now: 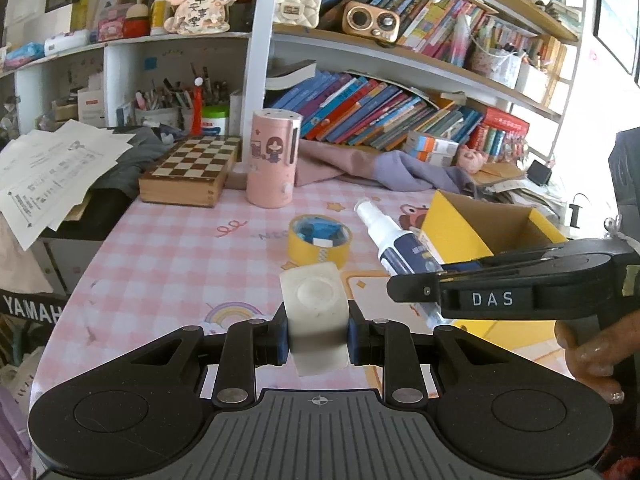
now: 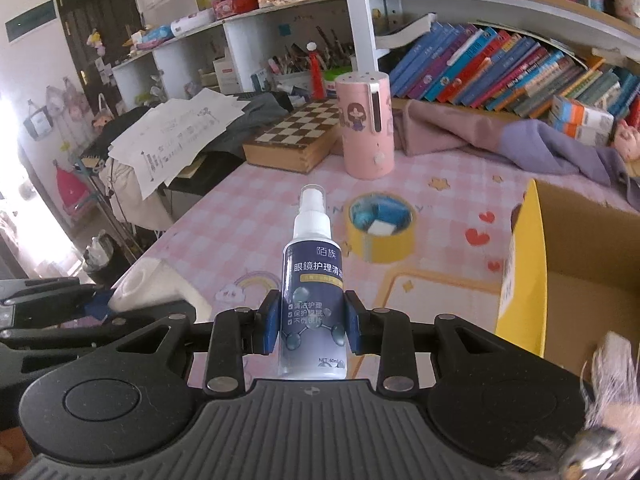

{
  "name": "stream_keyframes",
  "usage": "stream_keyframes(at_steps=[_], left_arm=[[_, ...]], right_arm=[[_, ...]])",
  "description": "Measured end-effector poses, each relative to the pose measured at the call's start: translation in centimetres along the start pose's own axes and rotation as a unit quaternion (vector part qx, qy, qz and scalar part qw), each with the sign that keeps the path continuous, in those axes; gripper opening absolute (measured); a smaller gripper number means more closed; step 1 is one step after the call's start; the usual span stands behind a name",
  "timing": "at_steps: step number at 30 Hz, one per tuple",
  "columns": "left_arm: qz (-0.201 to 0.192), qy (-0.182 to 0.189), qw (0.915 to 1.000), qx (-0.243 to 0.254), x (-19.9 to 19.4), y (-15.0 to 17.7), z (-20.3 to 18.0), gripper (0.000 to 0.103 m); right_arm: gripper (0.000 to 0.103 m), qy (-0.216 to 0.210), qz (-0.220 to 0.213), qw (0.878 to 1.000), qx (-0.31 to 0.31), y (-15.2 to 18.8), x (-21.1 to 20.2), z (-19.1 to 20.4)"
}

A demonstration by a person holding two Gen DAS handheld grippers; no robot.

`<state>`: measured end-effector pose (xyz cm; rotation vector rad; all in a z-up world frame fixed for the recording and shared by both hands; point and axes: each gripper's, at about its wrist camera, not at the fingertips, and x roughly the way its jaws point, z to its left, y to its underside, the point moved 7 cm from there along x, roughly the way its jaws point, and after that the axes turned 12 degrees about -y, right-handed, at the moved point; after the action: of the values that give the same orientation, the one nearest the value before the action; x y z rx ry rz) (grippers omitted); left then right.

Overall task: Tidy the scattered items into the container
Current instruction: 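Lift the cube and spray bottle and carry both toward the yellow box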

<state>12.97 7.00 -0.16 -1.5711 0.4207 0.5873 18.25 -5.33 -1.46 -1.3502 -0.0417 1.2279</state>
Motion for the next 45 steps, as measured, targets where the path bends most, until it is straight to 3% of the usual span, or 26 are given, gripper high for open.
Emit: stream_keyframes(at_steps=[28, 38, 45], left_arm=[[0.002, 0.048, 0.9984, 0.029, -5.9, 4.5, -2.5, 0.025], [0.020, 0.091, 0.9940, 0.057, -6.1, 6.0, -5.5, 0.025], [0.035, 0.134, 0.9859, 0.094, -5.8, 6.8, -8.5, 0.025]], right_arm=[[0.030, 0.036, -0.011, 0.998, 0.041, 7.3, -6.6, 2.8], [0.030, 0.066, -0.013, 0.995, 0.078, 10.3, -8.9, 1.7], [0.030, 0.102, -0.019, 0.986, 0.132, 12.9, -11.2, -0.3]])
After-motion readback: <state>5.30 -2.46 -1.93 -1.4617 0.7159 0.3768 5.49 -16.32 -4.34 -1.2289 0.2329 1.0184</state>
